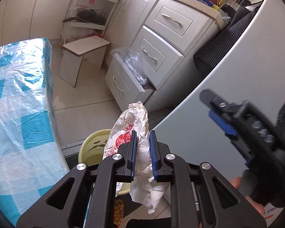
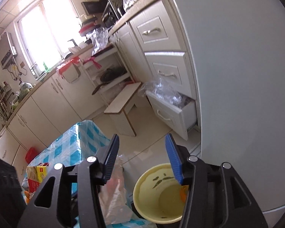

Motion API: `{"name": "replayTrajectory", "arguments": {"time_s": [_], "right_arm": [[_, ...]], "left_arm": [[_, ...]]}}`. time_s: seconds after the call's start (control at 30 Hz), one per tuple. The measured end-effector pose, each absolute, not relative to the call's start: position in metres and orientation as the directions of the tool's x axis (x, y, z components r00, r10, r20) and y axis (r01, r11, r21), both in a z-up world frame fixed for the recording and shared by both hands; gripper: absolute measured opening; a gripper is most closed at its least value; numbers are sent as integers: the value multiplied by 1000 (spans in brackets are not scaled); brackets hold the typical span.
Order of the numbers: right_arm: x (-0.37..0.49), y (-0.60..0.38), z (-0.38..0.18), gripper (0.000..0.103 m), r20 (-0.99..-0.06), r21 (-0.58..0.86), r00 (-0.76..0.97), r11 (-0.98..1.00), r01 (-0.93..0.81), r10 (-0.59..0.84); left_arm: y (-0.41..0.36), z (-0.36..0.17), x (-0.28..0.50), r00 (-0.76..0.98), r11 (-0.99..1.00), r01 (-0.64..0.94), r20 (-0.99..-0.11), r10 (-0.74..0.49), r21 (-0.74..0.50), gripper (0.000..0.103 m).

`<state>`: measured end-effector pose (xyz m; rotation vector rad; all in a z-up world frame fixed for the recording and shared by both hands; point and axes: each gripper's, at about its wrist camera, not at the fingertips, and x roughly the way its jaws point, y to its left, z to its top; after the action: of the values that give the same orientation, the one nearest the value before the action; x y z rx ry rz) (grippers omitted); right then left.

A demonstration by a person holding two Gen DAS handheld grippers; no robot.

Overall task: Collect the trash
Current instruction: 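Open the right tool to drop the peel while the left tool drops the bag into the bin, then move both open tools back over the table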

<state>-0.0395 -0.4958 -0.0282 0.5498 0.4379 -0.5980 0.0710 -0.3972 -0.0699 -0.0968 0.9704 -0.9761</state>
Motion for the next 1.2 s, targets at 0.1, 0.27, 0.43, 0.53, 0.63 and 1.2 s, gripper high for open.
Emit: {"name": "replayTrajectory", "arguments": {"time_s": [0.1,0.27,0.43,0.53,0.63,1.2], "right_arm": [[-40,-502,-29,53,-521,374,751,682,629,-406],[-38,-512,-33,53,-529,408,753,661,630,-391],[-32,-501,-27,58,-519,389,763,688,613,-386],[-27,-487,-21,64,-499,356,774,722,593,-390],[-19,-464,-14,67,-477,303,790,772,559,-385],[-31,-319,-2,91,-375,109,882,931,348,-286]], "left_arm": [[-422,-94,78,161,615,644,-705,-691,-455,39],[-422,-100,80,191,664,620,-740,-645,-419,60],[-378,-61,66,332,712,629,-720,-610,-312,79],[-338,-35,56,436,758,608,-698,-568,-236,86],[-292,-18,51,515,801,568,-676,-527,-191,89],[-121,24,37,732,950,301,-620,-284,-80,93]]}}
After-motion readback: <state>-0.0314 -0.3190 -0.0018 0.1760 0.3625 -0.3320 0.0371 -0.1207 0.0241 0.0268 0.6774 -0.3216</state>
